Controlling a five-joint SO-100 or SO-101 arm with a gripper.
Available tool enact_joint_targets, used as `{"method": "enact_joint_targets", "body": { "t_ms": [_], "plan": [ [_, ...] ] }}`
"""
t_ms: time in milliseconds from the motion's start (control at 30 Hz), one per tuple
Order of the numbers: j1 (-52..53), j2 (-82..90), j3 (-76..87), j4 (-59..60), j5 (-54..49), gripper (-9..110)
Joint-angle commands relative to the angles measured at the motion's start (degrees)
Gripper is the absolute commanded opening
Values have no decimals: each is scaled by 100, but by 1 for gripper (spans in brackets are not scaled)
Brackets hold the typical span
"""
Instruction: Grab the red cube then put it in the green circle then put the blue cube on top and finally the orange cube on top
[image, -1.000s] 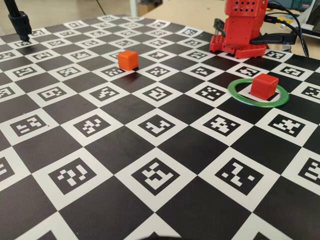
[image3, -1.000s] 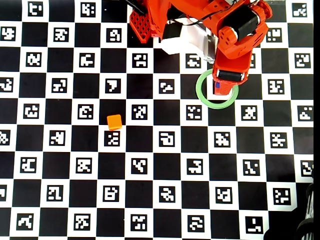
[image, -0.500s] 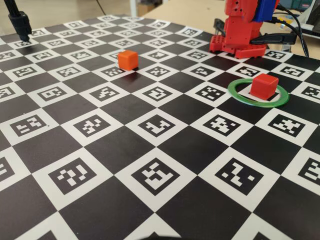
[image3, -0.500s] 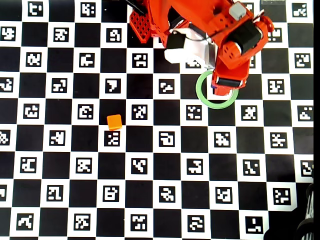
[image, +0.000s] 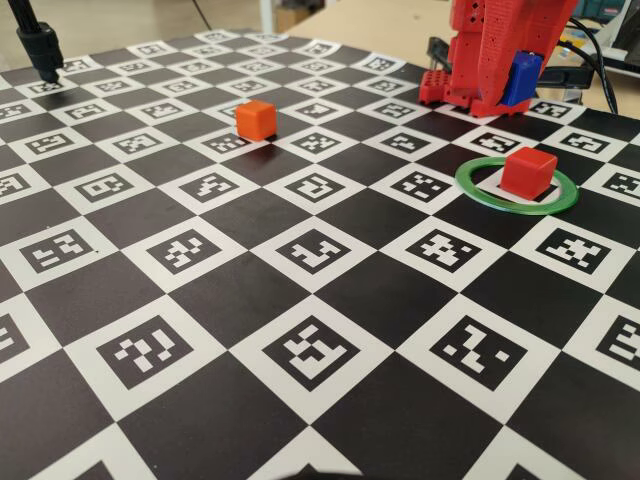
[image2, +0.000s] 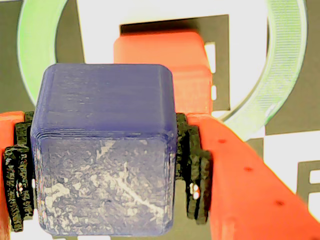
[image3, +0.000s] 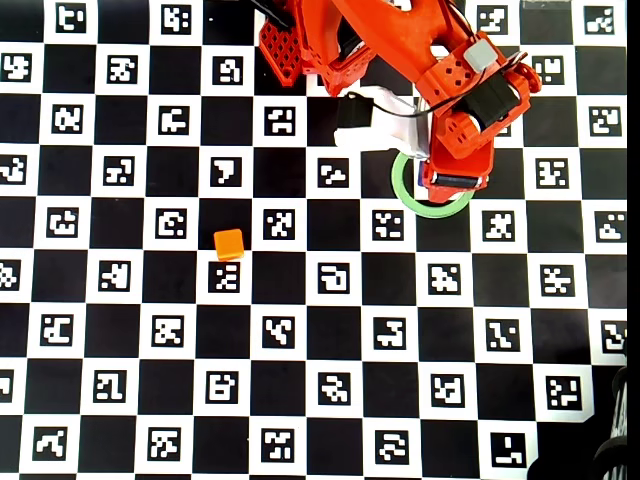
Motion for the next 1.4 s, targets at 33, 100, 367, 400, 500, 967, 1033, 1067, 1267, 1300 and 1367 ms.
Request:
{"method": "enact_joint_targets", "body": {
  "t_ms": [33,100,367,400,500,967,1033,1067,1267,1300,1367],
  "plan": [
    [-35,53,53,-185,-114,3],
    [-35,44,105,-220,-141,3],
    [-114,53,132,-237,9,3],
    [-158,53,132,-246,53,3],
    [-316,44,132,-264,193,3],
    [-721,88,281,-721,439,2],
    [-712,79,396,-888,457,3],
    [-686,79,431,-940,466,2],
    [-633,44,501,-1028,510,2],
    [-633,44,501,-1037,510,2],
    [-642,44,527,-1037,510,2]
  ]
}}
